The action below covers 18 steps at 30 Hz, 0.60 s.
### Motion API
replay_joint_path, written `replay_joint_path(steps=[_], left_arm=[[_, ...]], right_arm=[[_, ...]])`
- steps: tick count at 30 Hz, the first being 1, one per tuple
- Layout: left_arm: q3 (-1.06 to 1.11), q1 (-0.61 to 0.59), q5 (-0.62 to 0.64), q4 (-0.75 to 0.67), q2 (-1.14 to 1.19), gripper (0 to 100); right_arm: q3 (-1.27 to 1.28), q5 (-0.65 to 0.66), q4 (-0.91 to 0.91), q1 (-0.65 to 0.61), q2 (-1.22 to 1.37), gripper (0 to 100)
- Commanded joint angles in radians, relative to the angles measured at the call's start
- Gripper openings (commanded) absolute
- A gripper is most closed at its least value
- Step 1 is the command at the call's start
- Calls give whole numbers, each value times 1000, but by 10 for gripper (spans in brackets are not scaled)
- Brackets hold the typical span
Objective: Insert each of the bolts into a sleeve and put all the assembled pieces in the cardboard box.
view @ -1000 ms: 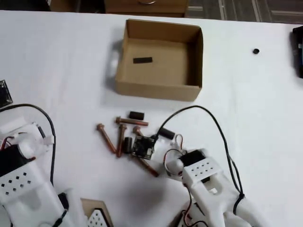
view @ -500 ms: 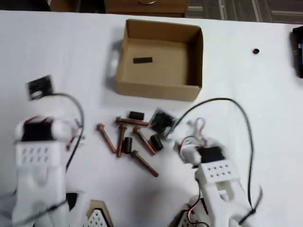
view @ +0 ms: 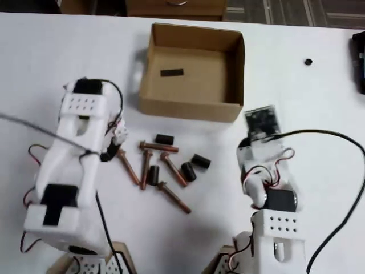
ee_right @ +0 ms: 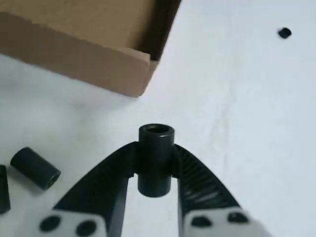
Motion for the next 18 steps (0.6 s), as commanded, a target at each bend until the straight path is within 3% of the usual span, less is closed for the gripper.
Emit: replay_joint_path(steps=[1, 10, 18], left_arm=[[-41, 6, 20, -64, 63, 20], [-50, 92, 21, -100, 123, 173], [-42, 63, 20, -103, 124, 154]], right_arm=[[-35, -58, -39, 44, -33, 19], [-28, -58, -50, 42, -31, 19], [-28, -54, -50, 45, -30, 19]])
